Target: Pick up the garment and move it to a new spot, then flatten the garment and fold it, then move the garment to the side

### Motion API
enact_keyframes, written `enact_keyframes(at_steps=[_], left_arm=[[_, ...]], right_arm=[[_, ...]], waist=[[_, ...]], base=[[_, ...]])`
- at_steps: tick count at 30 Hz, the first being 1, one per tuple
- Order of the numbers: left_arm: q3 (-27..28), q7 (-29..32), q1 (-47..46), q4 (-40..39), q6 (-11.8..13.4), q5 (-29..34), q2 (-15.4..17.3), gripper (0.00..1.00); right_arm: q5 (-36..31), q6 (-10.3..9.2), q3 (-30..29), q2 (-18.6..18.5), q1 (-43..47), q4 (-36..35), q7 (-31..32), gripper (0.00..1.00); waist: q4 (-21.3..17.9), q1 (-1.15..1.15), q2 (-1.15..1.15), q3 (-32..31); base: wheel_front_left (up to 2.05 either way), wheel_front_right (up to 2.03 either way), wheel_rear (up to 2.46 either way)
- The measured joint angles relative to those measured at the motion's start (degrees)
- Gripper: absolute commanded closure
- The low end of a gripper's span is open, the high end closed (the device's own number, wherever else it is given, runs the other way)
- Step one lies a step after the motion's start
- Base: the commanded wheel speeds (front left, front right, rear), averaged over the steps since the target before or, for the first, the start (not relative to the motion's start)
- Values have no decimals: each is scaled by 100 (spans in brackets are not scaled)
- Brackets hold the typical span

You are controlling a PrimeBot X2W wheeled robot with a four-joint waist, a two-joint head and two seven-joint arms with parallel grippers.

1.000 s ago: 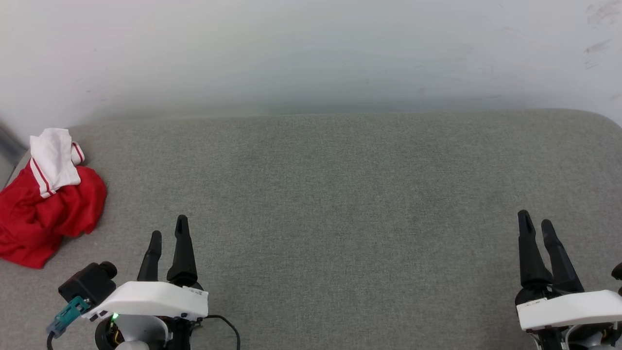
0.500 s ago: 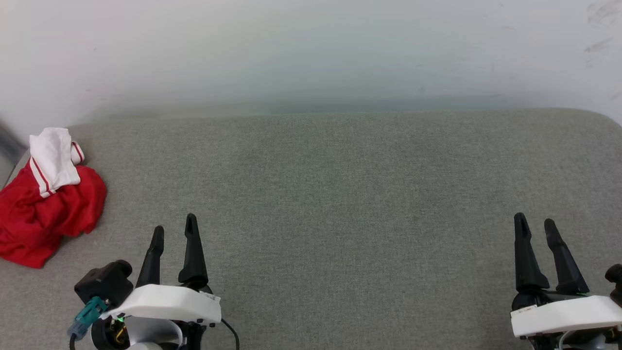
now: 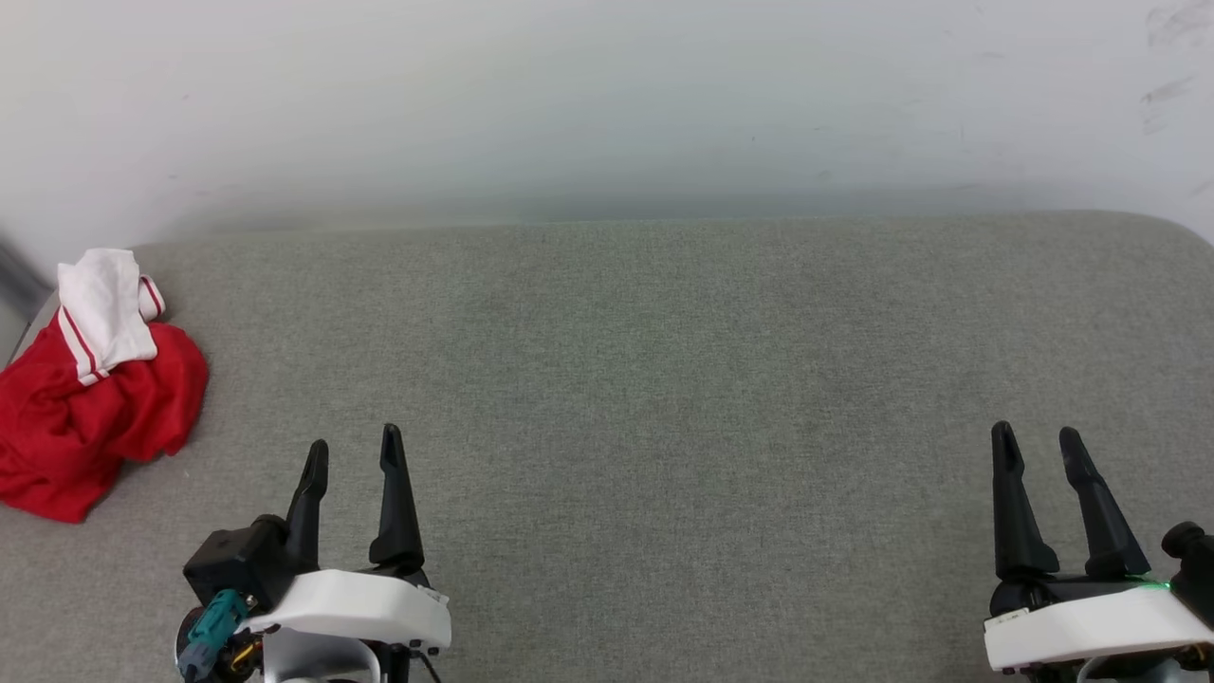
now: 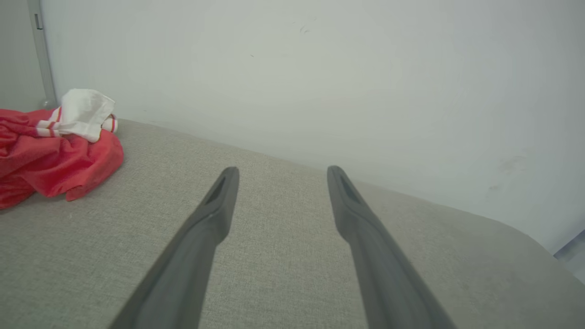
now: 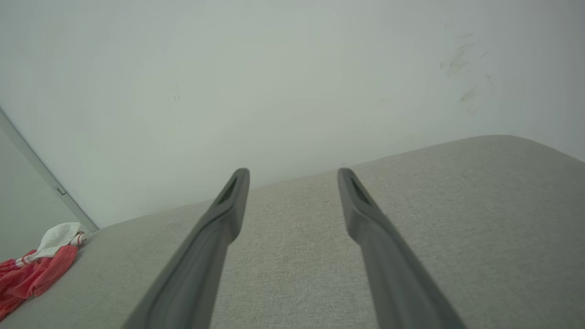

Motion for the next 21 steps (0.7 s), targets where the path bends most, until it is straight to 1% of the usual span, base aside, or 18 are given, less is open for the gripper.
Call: enact_keyframes(at_steps=[10, 21], left_arm=[[-87, -132, 4, -21, 52, 523, 2, 0], [-159, -252, 27, -66, 19, 972, 4, 0]], right_arm=[[-454, 0, 57, 0, 23, -68, -124, 0], [-859, 0, 86, 0, 60, -157, -260, 0]], waist=[[3, 0, 0, 52], [14, 0, 0, 90]], base=[[0, 0, 0], [0, 0, 0]])
